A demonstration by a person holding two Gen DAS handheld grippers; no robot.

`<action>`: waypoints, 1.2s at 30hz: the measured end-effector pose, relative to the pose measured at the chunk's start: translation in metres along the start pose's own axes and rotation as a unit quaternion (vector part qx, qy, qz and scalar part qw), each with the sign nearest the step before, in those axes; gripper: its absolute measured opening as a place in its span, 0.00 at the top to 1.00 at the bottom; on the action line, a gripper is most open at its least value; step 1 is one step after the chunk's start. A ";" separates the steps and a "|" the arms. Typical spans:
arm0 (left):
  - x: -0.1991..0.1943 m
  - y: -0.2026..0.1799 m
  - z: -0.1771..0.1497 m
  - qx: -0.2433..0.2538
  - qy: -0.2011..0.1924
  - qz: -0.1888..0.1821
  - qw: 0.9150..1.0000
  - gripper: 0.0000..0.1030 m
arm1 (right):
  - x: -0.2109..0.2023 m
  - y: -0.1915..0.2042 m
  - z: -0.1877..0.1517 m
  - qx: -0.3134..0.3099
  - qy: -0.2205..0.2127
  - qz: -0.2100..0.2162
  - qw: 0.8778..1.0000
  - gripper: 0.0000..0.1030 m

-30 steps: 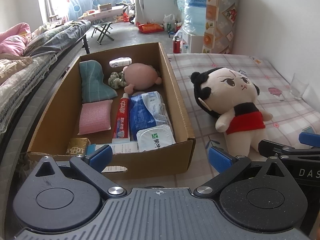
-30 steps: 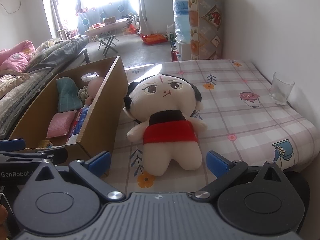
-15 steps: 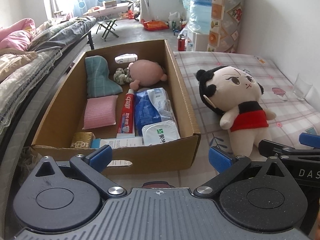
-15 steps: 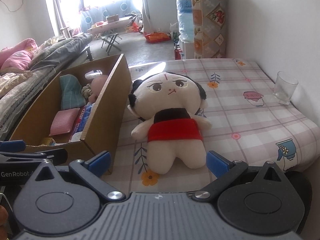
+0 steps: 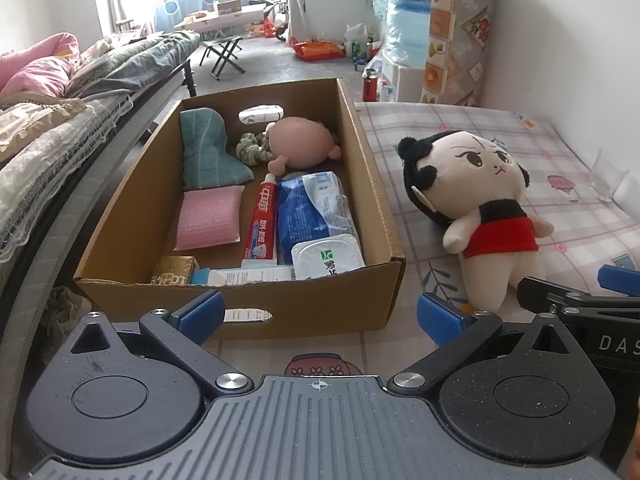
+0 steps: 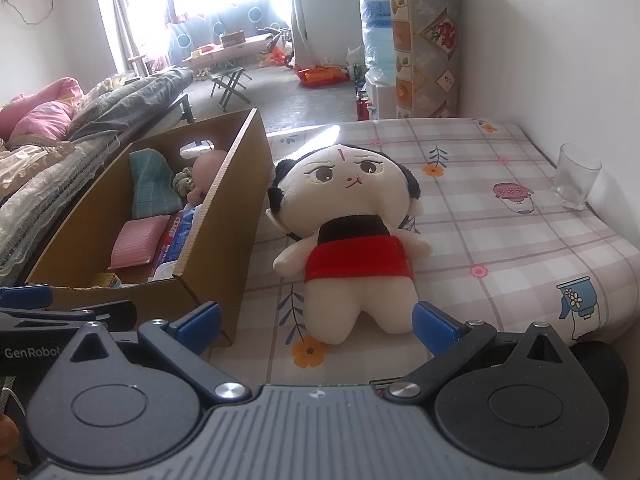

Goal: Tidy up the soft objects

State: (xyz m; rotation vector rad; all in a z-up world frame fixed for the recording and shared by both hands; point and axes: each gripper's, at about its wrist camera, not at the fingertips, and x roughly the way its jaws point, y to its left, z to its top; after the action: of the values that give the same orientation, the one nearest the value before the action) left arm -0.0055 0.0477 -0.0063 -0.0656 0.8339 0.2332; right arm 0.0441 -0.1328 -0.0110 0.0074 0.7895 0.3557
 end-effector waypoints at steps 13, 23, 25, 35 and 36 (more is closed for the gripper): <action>-0.001 -0.003 0.000 0.003 0.003 -0.004 1.000 0.00 | -0.001 -0.004 -0.001 0.009 0.001 -0.001 1.000 0.00; 0.000 -0.005 0.001 0.004 0.005 -0.006 1.000 0.00 | -0.001 -0.006 -0.003 0.013 0.003 -0.002 1.000 0.00; 0.000 -0.005 0.001 0.004 0.005 -0.006 1.000 0.00 | -0.001 -0.006 -0.003 0.014 0.003 -0.003 1.000 0.00; 0.000 -0.005 0.001 0.004 0.005 -0.006 1.000 0.00 | -0.001 -0.006 -0.002 0.013 0.003 -0.002 1.000 0.00; 0.001 -0.006 0.001 0.004 0.005 -0.006 1.000 0.00 | -0.001 -0.006 -0.002 0.013 0.003 -0.003 1.000 0.00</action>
State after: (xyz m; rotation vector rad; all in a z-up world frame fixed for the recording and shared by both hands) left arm -0.0032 0.0424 -0.0063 -0.0653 0.8443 0.2185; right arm 0.0437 -0.1391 -0.0129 0.0277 0.7998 0.3408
